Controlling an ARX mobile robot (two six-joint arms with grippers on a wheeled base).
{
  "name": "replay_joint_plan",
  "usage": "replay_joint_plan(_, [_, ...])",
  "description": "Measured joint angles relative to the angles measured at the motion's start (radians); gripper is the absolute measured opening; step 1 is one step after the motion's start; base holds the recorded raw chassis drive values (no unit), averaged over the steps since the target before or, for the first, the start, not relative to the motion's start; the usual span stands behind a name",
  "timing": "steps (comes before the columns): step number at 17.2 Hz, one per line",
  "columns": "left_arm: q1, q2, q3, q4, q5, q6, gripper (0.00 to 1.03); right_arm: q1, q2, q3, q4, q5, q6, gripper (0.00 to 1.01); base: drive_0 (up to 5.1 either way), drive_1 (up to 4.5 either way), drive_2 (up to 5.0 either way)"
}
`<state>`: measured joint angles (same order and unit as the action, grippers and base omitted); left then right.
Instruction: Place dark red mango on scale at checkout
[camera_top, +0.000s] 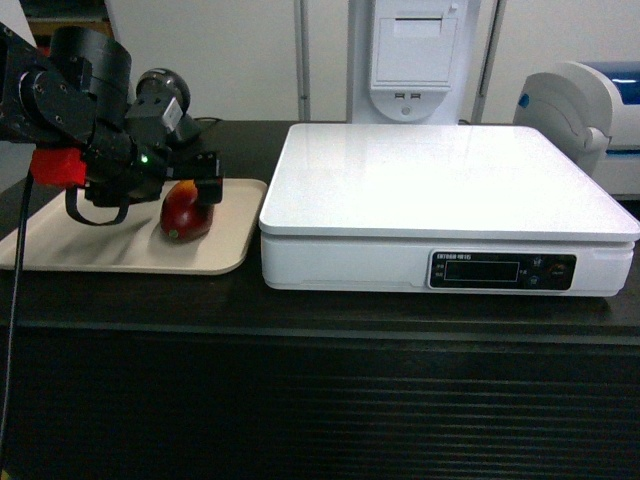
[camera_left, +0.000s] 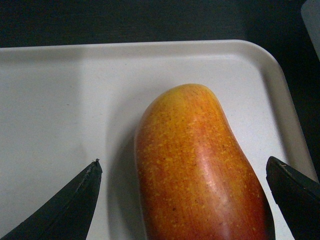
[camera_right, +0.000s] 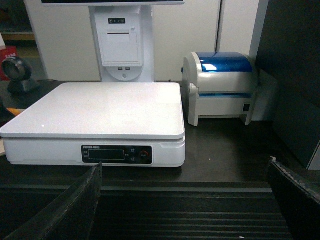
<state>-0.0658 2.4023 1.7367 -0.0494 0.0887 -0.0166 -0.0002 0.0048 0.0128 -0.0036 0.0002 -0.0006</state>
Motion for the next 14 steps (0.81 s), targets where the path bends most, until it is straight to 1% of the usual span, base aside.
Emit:
replay_joint_plan(5, [-0.005, 0.012, 0.004, -0.005, 0.0, 0.004, 0.98, 0.0, 0.0, 0.0, 0.0, 0.0, 0.0, 0.98, 0.0, 0.0, 0.0])
replay_joint_plan(14, [-0.013, 0.031, 0.003, -0.008, -0.014, 0.026, 0.98, 0.0, 0.0, 0.0, 0.0, 0.0, 0.0, 0.98, 0.0, 0.0, 0.0])
